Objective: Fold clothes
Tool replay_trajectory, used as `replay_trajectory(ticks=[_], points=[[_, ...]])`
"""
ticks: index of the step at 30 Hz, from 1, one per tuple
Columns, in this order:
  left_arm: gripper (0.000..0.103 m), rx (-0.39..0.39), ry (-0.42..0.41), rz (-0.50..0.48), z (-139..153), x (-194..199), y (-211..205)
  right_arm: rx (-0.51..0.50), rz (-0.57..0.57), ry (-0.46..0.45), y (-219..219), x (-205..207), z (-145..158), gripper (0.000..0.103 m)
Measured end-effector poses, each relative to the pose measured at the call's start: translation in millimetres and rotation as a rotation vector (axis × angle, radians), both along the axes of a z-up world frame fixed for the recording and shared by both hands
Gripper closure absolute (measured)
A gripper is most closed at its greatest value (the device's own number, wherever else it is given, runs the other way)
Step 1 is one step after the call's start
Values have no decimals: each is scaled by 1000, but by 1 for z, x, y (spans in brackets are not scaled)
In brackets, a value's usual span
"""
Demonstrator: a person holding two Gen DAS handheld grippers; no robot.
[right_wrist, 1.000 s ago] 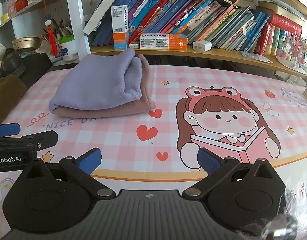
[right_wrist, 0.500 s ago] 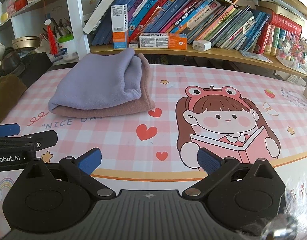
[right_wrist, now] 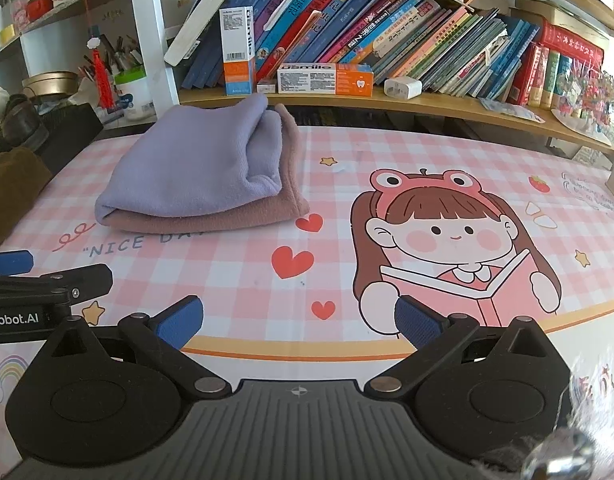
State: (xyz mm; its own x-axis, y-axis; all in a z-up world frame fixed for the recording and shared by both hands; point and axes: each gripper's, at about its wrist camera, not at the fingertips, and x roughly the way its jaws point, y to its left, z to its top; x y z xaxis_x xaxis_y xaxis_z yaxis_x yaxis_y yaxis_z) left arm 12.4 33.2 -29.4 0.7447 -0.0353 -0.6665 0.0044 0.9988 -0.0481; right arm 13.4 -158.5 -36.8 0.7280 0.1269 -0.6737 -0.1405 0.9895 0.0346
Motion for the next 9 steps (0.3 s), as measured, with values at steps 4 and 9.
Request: replay_trajectory(ticks=[4,9], points=[[0,-3,-4,-1,0,-1,0,3,-1,5,0,0,-1,0],[0,-8,-7,-3,0,-1,0,3,-5,8,-1,1,-2,0]])
